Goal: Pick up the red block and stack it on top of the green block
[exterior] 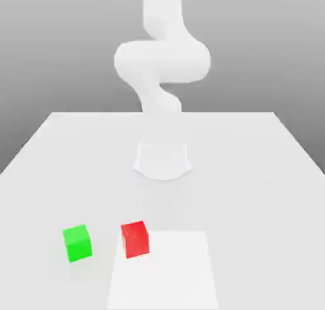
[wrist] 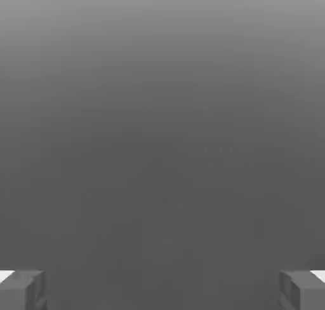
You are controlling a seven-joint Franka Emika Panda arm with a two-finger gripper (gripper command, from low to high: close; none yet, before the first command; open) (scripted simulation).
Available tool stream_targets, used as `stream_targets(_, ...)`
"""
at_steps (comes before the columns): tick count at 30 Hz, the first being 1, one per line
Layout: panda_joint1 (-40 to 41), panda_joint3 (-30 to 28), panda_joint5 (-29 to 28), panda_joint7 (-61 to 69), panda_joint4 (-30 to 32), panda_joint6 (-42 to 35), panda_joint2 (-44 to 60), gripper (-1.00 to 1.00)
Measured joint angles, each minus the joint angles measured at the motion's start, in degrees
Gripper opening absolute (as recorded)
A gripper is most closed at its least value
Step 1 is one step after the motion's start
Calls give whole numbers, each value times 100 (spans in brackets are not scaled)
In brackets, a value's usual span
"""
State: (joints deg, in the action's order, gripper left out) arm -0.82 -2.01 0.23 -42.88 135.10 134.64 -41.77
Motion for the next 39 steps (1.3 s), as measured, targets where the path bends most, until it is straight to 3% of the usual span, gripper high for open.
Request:
stream_targets(17,-278,-1088,-143,2278,2680,2443,3610,0)
stream_targets(22,-140,-879,299,2776,2740,3229,4598,0)
stream_targets(26,281,-338,802,3139,2648,3837,5324,0)
stream_targets(27,345,-260,855,3177,2638,3915,5415,-100)
stream_targets(34,353,-261,816,3148,2640,3890,5393,-100)
stream_targets(39,209,-565,197,2708,2747,3228,4599,-100)
